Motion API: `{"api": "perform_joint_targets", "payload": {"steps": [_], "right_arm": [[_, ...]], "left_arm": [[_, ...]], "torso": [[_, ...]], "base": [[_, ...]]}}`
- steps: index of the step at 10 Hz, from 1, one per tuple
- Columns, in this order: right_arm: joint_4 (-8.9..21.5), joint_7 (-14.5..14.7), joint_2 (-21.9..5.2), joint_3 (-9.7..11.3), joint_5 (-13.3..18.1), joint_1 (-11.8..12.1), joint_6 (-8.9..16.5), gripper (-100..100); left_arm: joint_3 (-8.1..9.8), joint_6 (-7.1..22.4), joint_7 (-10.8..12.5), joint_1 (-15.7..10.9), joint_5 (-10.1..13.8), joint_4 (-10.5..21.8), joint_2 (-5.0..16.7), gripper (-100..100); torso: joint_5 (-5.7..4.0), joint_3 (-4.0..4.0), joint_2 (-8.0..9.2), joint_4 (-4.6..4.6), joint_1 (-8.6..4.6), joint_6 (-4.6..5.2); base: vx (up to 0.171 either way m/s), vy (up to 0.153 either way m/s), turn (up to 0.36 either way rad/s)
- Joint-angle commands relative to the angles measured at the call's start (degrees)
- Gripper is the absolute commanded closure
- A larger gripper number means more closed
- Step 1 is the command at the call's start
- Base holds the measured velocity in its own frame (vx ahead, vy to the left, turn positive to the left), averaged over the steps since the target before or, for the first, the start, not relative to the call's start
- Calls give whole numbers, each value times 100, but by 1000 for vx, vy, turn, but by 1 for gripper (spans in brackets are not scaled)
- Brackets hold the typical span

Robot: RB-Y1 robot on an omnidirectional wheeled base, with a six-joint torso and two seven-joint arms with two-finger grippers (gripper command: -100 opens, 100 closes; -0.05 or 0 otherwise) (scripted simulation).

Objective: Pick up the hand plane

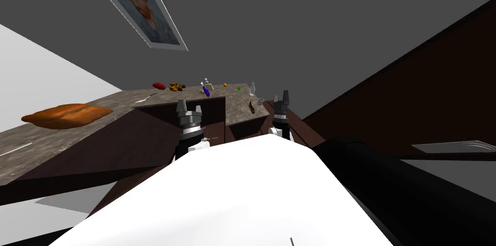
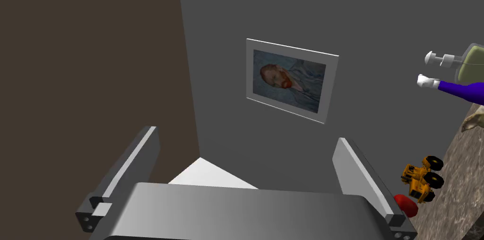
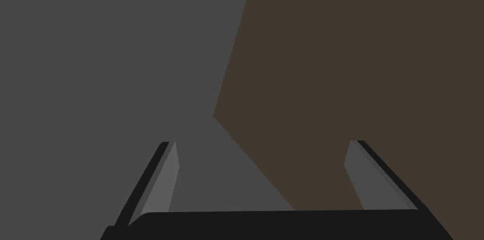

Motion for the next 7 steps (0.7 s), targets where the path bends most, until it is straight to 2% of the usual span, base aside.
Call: {"api": "perform_joint_targets", "payload": {"steps": [1, 6, 7], "right_arm": [[-14, 6, -208, -22, 106, -13, -16, -100], [-76, 72, -1095, -195, 858, -90, -162, -100], [-76, 72, -1115, -195, 929, -90, -162, -100]], "left_arm": [[0, 0, 0, 0, 0, 0, 0, 0], [1, 0, 0, -1, 0, 0, 1, 0], [1, 0, 0, -1, 0, 0, 1, 0]], "torso": [[0, 0, 0, 0, 0, 0], [-9, 14, 24, 5, -40, -1], [-9, 17, 29, 6, -40, -2]], "base": [[-12, -18, 86], [-55, -83, 177], [-46, -68, 74]]}}
